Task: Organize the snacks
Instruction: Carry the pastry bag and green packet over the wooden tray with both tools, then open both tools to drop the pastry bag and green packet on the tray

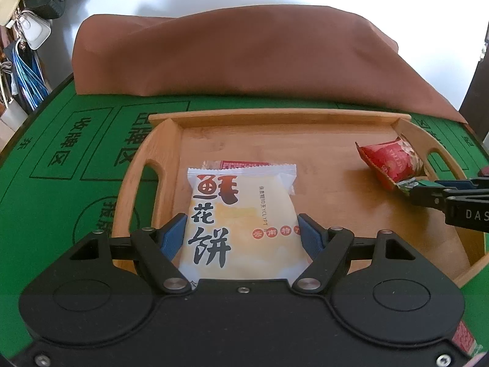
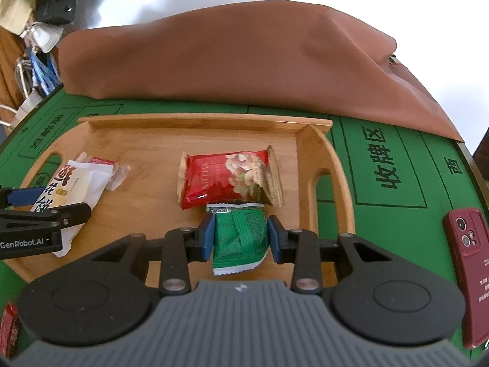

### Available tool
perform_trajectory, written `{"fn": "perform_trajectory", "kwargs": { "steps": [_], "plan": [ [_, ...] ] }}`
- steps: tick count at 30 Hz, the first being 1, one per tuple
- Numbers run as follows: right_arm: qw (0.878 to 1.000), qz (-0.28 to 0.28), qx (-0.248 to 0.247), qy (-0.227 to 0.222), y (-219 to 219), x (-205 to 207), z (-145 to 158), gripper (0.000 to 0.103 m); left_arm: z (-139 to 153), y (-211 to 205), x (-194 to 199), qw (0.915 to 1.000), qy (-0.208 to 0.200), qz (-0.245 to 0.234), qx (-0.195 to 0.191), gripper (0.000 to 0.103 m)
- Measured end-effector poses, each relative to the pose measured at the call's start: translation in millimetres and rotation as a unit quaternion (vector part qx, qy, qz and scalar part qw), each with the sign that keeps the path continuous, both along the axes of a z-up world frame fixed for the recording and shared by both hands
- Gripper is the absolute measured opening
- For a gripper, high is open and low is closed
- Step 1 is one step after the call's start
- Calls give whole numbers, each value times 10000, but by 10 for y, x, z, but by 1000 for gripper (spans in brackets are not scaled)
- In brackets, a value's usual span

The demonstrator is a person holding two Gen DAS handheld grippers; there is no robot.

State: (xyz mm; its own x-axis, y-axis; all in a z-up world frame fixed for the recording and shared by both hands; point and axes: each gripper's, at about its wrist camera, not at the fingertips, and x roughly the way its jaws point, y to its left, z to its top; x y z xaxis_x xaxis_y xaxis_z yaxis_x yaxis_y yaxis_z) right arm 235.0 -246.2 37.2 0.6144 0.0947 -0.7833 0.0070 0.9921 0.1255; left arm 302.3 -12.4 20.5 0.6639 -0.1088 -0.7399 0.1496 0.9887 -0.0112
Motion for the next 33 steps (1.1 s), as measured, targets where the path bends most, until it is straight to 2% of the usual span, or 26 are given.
{"fn": "perform_trajectory", "kwargs": {
  "steps": [18,24,29,31,33],
  "plan": [
    [10000,-69,54,-1,-32,10,-30,42,-27,-6,39,9999,-105,60,8,77],
    [10000,-41,28,28,-30,16,-52,43,-23,-27,12,9998,-155,33,114,77],
    [10000,-8,28,-8,-11,13,-53,49,12,-30,-30,9996,-243,15,174,87],
    [10000,4,44,-33,-20,-2,-49,58,37,-25,-59,9993,-297,0,205,92],
    [10000,51,61,-55,-19,-16,-40,60,62,-20,-94,9992,-343,-20,218,94]
  ]
}}
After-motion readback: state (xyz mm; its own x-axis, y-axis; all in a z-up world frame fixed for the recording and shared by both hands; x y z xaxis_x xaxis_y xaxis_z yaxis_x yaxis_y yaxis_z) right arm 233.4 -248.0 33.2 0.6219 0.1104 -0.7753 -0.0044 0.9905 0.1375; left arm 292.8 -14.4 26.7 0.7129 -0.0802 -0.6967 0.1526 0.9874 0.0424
